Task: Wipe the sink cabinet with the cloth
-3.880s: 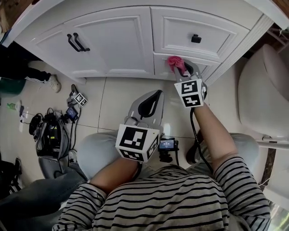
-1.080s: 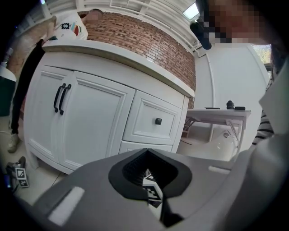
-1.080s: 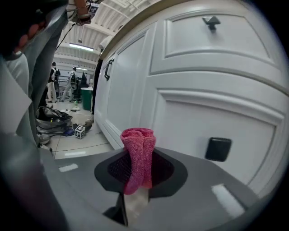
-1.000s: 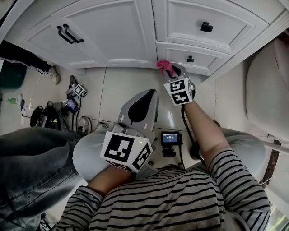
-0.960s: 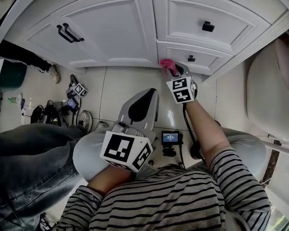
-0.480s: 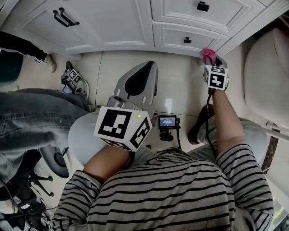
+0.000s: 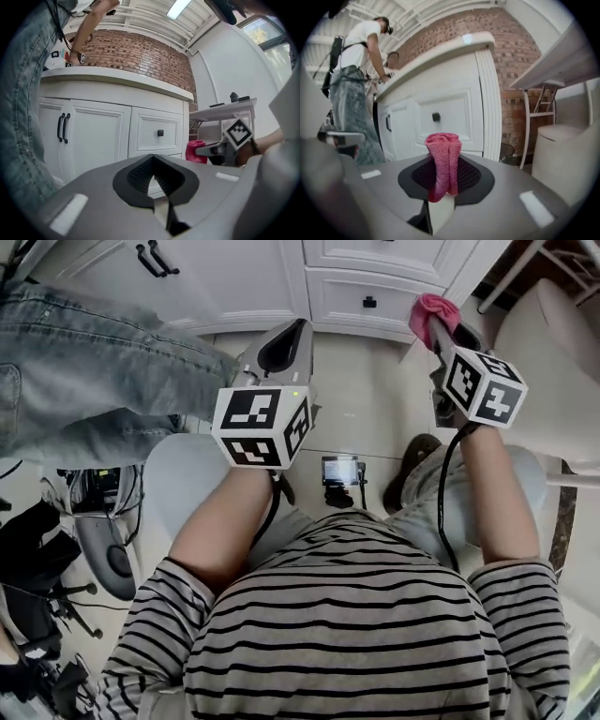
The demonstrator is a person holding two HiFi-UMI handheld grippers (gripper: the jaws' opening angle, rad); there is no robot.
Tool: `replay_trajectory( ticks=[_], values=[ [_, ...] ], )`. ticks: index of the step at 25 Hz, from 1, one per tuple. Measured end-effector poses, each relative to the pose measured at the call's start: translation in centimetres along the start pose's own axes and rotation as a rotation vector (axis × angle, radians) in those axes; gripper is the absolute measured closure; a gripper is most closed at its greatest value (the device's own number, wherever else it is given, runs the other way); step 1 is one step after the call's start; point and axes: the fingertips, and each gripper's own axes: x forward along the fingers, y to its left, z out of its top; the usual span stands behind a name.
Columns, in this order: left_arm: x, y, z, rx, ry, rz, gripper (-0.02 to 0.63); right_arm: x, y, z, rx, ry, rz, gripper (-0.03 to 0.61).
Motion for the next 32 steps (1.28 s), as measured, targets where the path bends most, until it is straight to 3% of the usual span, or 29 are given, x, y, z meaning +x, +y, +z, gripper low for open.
replay_trajectory(
  ticks=[3, 5, 14, 32],
  values=[
    [-0.9, 0.2, 0.5, 0.013, -0.024, 0.021, 0.614, -5.0, 1.7, 1.6, 0.007, -0.159, -0.006, 0.491],
    [-1.2, 0.4, 0.6, 0.018, -0.031, 0.035, 0.614, -6.3, 1.8, 0.6, 0.036, -0.193, -0.034, 0.491],
    [-1.4, -1.3, -0.2, 0.06, -0.011, 0.006, 0.614, -6.3, 2.4, -0.1, 0.017, -0.194, -0.037, 0.492],
    [-1.7, -1.5, -0.4, 0.062, 0.009, -0.007, 0.614, -6.6, 4.8, 0.7, -0.053, -0.197, -0.001, 0.492]
  ],
)
